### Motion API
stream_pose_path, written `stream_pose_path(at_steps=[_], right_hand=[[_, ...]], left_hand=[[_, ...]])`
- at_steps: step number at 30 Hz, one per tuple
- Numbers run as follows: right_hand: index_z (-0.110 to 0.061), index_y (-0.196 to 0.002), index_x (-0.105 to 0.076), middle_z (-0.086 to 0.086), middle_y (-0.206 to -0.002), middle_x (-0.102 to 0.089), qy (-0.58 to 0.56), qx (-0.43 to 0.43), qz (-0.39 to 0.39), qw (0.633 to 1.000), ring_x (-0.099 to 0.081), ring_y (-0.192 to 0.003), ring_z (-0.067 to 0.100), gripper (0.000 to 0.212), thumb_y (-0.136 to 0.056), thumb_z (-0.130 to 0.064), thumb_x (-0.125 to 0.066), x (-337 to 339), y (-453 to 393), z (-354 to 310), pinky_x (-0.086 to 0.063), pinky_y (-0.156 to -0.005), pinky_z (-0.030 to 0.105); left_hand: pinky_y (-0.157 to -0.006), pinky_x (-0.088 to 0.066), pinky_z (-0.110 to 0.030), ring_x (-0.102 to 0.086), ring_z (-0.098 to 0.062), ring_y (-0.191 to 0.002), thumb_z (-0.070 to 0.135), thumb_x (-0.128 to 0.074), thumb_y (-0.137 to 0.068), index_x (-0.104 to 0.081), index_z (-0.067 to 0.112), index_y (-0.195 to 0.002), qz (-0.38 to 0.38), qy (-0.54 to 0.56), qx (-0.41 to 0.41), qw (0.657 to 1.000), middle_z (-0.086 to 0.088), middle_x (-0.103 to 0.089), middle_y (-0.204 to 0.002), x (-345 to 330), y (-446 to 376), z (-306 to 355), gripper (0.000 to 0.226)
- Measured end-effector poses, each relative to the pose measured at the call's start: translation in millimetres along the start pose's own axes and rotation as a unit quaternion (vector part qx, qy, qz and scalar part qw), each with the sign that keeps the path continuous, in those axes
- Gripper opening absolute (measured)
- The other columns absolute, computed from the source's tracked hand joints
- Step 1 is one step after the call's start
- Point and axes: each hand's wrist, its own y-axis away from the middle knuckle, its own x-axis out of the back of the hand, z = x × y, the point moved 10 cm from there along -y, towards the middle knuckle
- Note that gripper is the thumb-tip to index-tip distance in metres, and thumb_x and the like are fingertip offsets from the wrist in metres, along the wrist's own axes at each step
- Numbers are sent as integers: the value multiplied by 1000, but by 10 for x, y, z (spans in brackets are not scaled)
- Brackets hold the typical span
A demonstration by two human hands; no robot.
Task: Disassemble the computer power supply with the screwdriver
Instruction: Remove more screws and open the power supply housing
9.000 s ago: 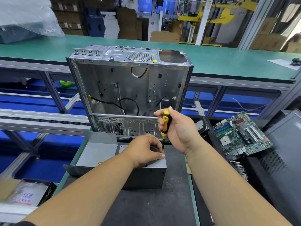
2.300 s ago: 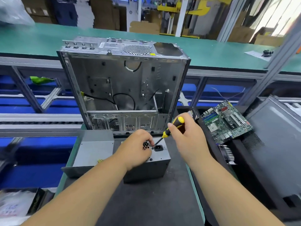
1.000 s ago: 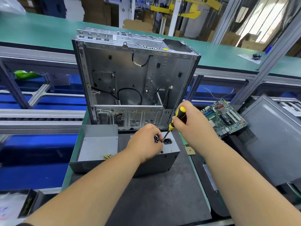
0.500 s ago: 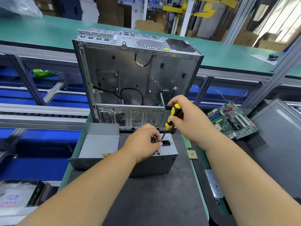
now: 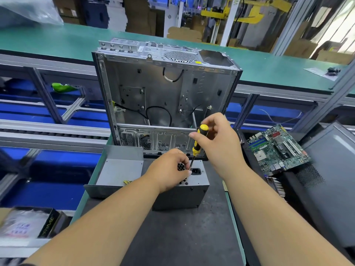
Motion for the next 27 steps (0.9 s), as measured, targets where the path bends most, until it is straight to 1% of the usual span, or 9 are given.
stream_pose_path(at_steps=[2, 6, 11, 13, 16, 18, 20, 23, 27], right_hand=[[-33, -83, -51, -14, -80, -63, -13, 3, -3, 1000, -64, -67, 6, 29, -82, -29, -80, 1, -9, 0, -53, -56, 18], [-30, -83, -59, -8, -78, -66, -66, -14, -44, 997, -67, -68, 16, 22, -82, -20, -79, -103, -36, 2, -61, -64, 35], [-36, -93, -63, -14, -84, -68, -35, -10, -48, 998, -66, -77, 4, 16, -90, -22, -70, -189, -20, -2, -53, -66, 19], [-37, -97, -62, -11, -87, -68, -42, -22, -45, 998, -66, -82, 5, 17, -94, -20, -63, -193, -8, 44, -54, -69, 21], [-33, -103, -61, -5, -87, -68, -124, -42, -67, 989, -66, -90, 15, 22, -98, -16, -49, -266, 21, 107, -55, -71, 23], [-29, -103, -63, -3, -80, -64, -200, -64, -76, 975, -61, -85, 21, 23, -94, -19, -43, -345, 36, 149, -51, -75, 32], [-21, -98, -63, -1, -74, -54, -289, -79, -74, 951, -51, -75, 20, 22, -93, -25, -42, -425, 50, 181, -44, -77, 39], [-19, -92, -59, -4, -68, -46, -326, -81, -54, 940, -41, -64, 15, 25, -96, -36, -41, -450, 31, 201, -36, -67, 31], [-21, -92, -50, -5, -69, -53, -334, -109, -51, 935, -45, -62, 13, 15, -94, -35, -46, -451, -10, 254, -37, -64, 29]], left_hand=[[-91, -49, -39, -55, -3, -100, 35, -70, -81, -57, 38, -75, -1, 3, 1, 1000, 21, -53, -104, -1, -9, -8, 15], [-90, -49, -39, -55, -4, -100, 36, -71, -79, -57, 37, -74, 0, 8, 2, 1000, 20, -53, -104, 5, -23, -20, 15], [-89, -50, -36, -55, -2, -97, 37, -71, -79, -57, 37, -74, 1, 7, 3, 1000, 20, -53, -103, 2, -25, -37, 15], [-89, -49, -36, -55, -1, -98, 38, -71, -79, -57, 37, -74, 2, 6, 1, 1000, 21, -53, -104, -1, -21, -37, 15], [-90, -49, -36, -55, -2, -98, 38, -72, -79, -57, 37, -75, 3, 6, -3, 1000, 22, -53, -105, -1, -16, -33, 15], [-90, -49, -36, -55, -2, -98, 38, -72, -79, -57, 37, -74, 5, 6, -4, 1000, 22, -53, -105, 3, -14, -30, 16], [-90, -49, -37, -55, -2, -98, 38, -72, -79, -56, 38, -73, 6, 7, -6, 1000, 22, -53, -104, 2, -12, -29, 17], [-91, -49, -37, -55, -3, -99, 36, -73, -79, -56, 38, -73, 8, 10, -6, 1000, 21, -53, -104, 6, -13, -30, 18], [-91, -49, -36, -55, -3, -99, 38, -73, -79, -57, 37, -74, 7, 6, -5, 1000, 21, -53, -105, 4, -18, -28, 17]])
